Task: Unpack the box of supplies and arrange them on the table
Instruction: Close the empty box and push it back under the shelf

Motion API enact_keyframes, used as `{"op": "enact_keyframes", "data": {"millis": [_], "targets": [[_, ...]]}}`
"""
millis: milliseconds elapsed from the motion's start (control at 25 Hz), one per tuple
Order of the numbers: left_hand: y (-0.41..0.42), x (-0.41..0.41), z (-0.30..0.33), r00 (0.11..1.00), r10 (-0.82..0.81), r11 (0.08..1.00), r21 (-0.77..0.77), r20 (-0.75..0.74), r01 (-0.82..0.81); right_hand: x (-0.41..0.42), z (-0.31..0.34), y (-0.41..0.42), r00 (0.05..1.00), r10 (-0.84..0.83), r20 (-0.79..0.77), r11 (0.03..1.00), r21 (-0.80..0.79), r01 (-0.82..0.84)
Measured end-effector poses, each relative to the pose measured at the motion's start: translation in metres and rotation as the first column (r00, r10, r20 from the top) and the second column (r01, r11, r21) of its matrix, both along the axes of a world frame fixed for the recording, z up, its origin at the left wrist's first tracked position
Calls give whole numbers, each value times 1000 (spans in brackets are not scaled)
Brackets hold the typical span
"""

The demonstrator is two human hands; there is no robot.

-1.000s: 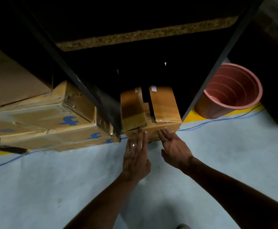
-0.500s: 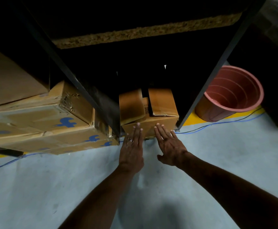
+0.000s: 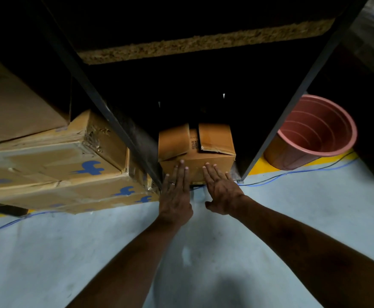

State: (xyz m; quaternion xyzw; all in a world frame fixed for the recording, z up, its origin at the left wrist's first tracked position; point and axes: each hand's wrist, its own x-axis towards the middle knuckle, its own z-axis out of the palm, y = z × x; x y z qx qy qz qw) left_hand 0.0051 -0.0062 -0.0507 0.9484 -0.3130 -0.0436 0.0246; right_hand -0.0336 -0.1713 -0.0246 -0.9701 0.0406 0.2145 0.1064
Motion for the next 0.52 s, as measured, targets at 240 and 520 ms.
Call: {"op": "enact_keyframes", "data": {"millis": [240,520], "targets": [[1,-28,25,990,20,999,41,-140,-14,-26,18,1,995,-74,-67,997,-14,74],[32,-68,130,965,93,994,76,-244,-77,-63,110,22,988,-115,-101,992,43,119]]}}
